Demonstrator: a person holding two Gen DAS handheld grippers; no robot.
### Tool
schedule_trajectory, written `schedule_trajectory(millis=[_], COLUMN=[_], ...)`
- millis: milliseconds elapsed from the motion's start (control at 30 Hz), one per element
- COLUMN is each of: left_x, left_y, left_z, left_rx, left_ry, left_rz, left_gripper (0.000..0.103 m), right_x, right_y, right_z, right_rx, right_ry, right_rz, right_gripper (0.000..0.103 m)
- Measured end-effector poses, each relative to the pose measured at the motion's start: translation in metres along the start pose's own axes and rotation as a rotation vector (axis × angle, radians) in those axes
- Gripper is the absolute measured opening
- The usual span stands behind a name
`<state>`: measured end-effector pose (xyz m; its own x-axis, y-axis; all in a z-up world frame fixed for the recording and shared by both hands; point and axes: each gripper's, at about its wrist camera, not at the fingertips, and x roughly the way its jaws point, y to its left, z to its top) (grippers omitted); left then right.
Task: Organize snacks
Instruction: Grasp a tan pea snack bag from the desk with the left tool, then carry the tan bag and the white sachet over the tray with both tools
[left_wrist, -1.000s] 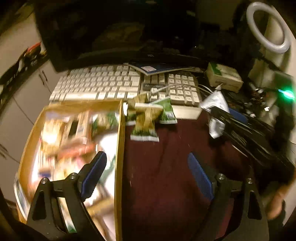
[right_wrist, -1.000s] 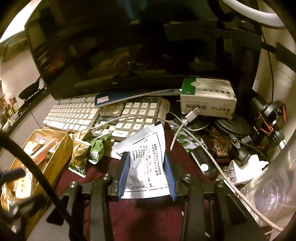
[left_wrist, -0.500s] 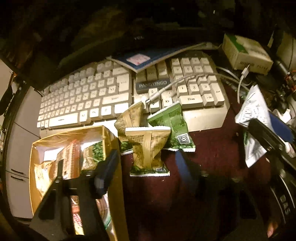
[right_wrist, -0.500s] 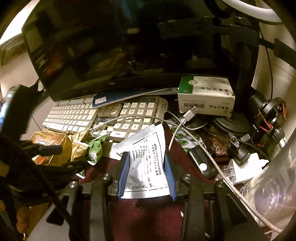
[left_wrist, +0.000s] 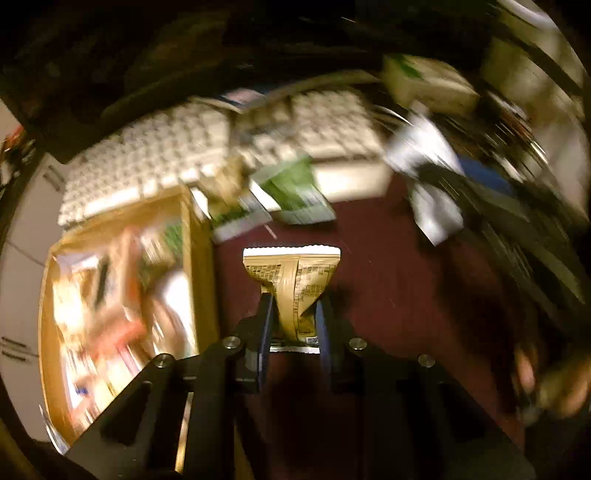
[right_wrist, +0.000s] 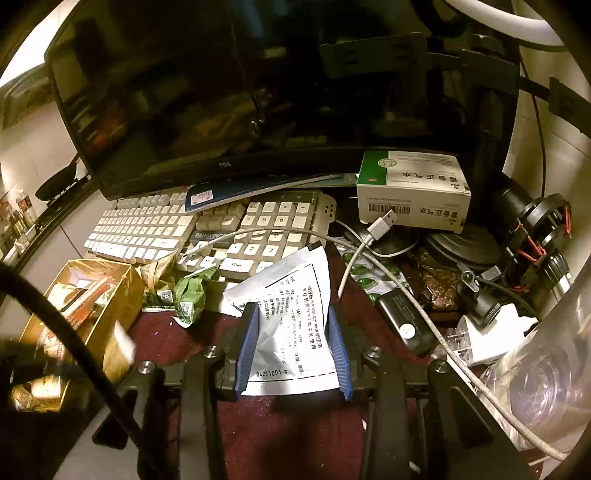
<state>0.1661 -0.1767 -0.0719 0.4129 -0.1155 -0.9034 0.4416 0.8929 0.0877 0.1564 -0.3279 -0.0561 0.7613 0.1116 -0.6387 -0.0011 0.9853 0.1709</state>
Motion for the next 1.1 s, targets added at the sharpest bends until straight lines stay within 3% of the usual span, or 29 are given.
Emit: schedule_trajectory(millis=[100,200,300,467,600,700,900,1100], left_x=[0.002,0.005,0.005,0.02,0.021,0.002,-0.049,-0.083], left_y=[-0.023,-0.04,-0.038,-0.032,-0.02,-0.022,-0.034,-0.034], left_z=[-0.013,-0.017,-0.017,-0.019,-0.02,-0.028,-0.053,-0.072], left_rx=[0.069,0.111,0.089,0.051,-0.013,-0.027,-0.092,-0.139], left_ry=[0.036,0.005,-0.002,0.005,-0.021,-0.11,-0.261,-0.341], left_rz=[-0.033,0.03,0.038,0.055,0.049,0.123,0.169,0.214], left_gripper=[0.024,0.027,0.028,0.04,0.037,0.036,0.036,0.036], right_x=[-0.001,0.0,0.001,0.001,0.0,-0.001,-0.005,-0.011], right_y=[0.004,0.006,0.005,0.006,0.006,0.006,0.014,0.032], right_z=[-0.002,-0.003,-0.002,-0.002,-0.003,-0.002,-0.005,-0.007], right_rx=[-0.013,-0.023,-0.017,-0.018,-0.02,-0.018,-0.045,-0.12], right_ry=[-0.003,0.0,0.003,0.0,0.0,-0.002,-0.013,-0.048], right_rz=[0.002,-0.002,0.003,0.002,0.001,0.005,0.023,0.08], right_gripper=[0.037,0.037,0.037,0.037,0.037,0.037,0.037,0.038])
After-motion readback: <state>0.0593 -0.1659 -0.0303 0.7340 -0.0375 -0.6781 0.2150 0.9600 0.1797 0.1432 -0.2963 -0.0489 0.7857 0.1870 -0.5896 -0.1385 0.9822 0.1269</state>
